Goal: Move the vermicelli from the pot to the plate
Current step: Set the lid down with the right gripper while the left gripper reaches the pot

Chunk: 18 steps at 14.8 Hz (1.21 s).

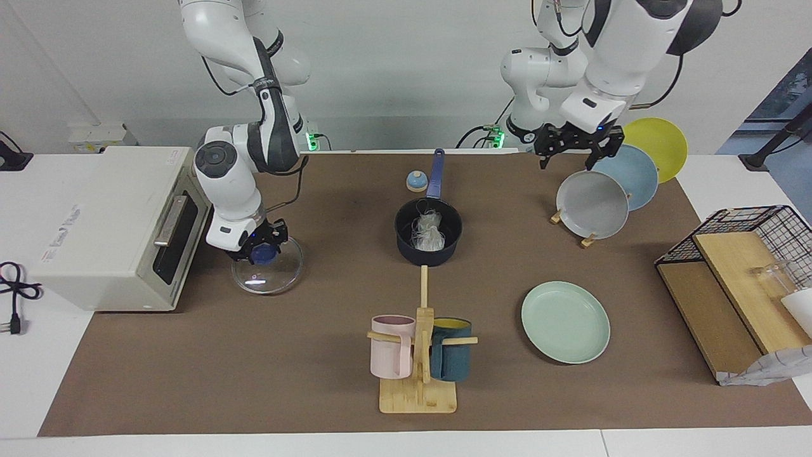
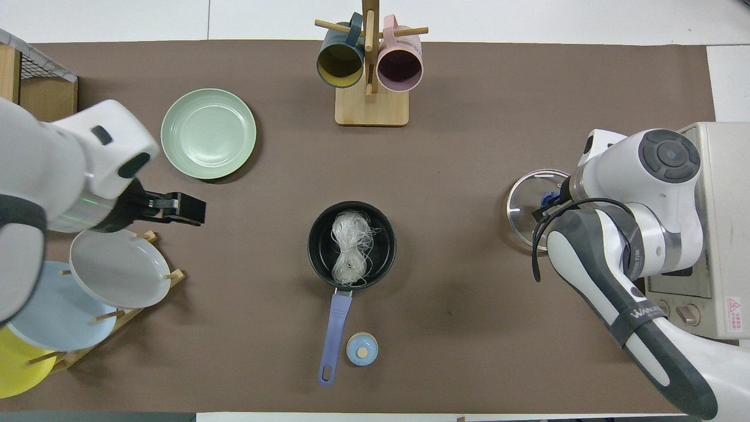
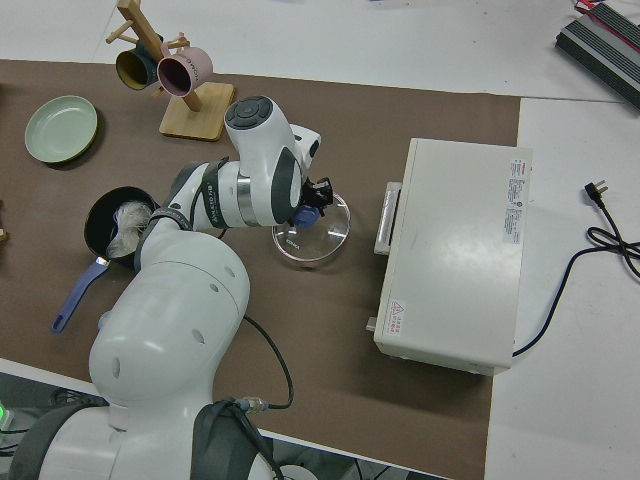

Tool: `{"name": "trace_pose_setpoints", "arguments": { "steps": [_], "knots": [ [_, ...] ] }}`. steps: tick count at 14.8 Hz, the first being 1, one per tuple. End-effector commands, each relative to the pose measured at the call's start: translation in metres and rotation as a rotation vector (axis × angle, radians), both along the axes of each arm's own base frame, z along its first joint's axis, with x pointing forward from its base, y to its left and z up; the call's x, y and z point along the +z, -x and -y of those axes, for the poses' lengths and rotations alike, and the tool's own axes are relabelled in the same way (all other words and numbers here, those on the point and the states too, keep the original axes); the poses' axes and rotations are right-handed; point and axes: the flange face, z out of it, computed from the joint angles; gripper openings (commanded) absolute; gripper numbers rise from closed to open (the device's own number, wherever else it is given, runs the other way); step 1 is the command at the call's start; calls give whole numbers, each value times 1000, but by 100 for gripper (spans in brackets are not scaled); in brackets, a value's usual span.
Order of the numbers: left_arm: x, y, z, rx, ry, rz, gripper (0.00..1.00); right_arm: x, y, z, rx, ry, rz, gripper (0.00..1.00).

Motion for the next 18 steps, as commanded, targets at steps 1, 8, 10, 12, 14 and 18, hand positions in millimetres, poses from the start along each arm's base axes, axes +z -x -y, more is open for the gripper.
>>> {"name": "trace_pose_setpoints", "arguments": {
  "steps": [1, 8, 10, 12, 14, 18],
  "knots": [
    [-48, 39, 59, 22, 17, 20, 100, -1, 11, 19, 34, 3, 31, 62],
    [-163, 54, 167, 112, 54, 24, 100, -10, 16, 28, 7, 3, 12, 88],
    [-178, 50, 175, 141, 69, 36, 100, -7, 14, 26, 7, 4, 13, 100],
    [-200, 46, 179, 144, 66, 26, 100, 3, 8, 26, 5, 4, 19, 100],
    [-214, 46, 188, 142, 75, 32, 100, 26, -1, 23, -10, 2, -8, 100],
    [-245, 56, 209, 154, 69, 16, 100, 90, -23, 21, -97, 11, -13, 100]
  ]
}}
